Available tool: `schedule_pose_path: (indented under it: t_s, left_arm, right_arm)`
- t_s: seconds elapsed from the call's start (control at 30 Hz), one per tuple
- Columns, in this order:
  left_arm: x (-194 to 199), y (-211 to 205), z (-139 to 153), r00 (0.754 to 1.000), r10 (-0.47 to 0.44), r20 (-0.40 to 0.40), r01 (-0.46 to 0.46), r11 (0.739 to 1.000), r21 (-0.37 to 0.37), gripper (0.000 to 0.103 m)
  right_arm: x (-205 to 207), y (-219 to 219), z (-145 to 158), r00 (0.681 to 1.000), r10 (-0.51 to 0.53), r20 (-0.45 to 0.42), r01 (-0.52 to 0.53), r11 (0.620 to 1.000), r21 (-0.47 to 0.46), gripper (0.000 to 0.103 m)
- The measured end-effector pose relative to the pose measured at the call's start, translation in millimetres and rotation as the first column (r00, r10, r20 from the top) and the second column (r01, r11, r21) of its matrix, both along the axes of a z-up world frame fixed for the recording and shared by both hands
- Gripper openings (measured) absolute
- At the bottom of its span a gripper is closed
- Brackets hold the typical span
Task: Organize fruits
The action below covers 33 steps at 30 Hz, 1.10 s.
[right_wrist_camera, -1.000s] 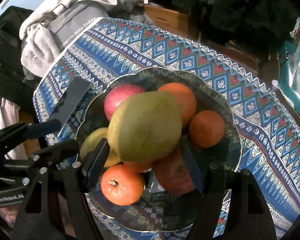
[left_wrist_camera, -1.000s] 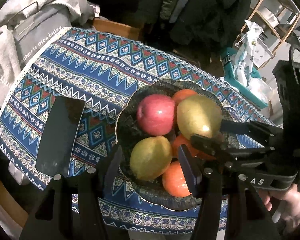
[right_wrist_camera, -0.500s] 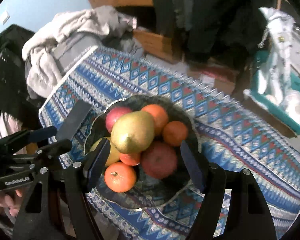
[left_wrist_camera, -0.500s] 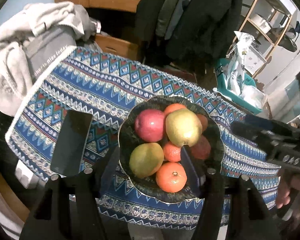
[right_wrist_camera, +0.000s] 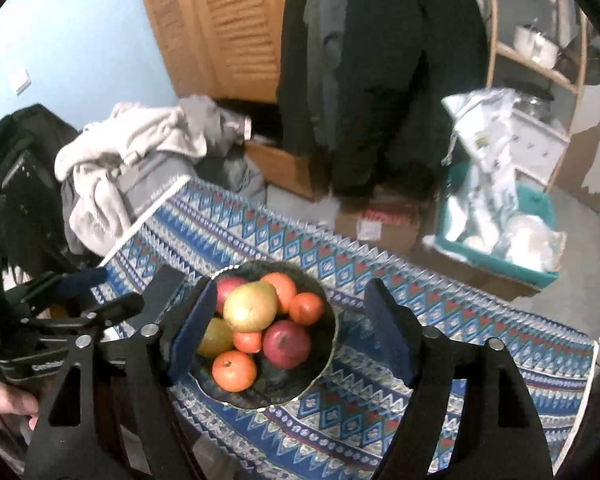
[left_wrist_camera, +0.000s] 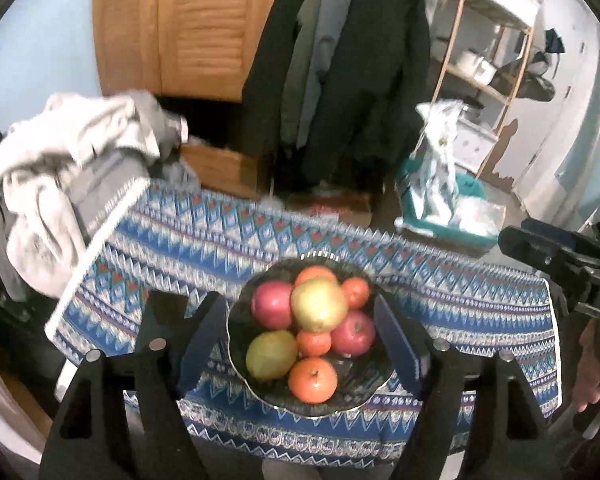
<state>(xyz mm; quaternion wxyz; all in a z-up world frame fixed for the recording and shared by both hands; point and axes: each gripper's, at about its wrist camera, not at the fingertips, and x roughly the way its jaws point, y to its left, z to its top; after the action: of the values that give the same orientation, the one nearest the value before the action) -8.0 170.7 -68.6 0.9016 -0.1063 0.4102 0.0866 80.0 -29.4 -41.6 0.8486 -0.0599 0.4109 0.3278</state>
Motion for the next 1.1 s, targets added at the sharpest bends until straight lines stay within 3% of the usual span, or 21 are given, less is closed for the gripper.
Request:
schedule_pose_path:
  t_s: [0.43, 0.6, 0.9, 1.1]
  left_arm:
    - [-23.8, -44.3, 56.7, 0.987, -0.086, 0.136, 0.074, 0.993, 0.088, 0.088]
    - [-34.2, -56.1, 74.2, 0.975, -0.101, 0.200, 0.085, 0.993, 0.088, 0.101]
    - [-39.2, -71.9, 86.8, 0.967, -0.114, 0.229, 0.090, 0.990, 0.112, 0.102]
    - [-34.2, -74.0, 83.4, 0.967, -0.103, 0.234, 0.074, 0.989, 0.127, 0.102]
  right_arm:
    - [-34.1, -62.8, 52.9, 0.984, -0.107, 0.143, 0.094, 0.991, 0.095, 0.082]
    - [-45.3, -80.9, 65.0, 0.974, -0.141, 0.178, 0.123, 0.987, 0.108, 0.082]
    - [-52.9, -109.2, 69.2, 0.956, -0.200, 0.216, 0.181, 0.978, 0.104, 0.082]
    - [-54.4, -114.4, 66.2, 0.957, -0.188, 0.220, 0.165, 0.979, 0.118, 0.082]
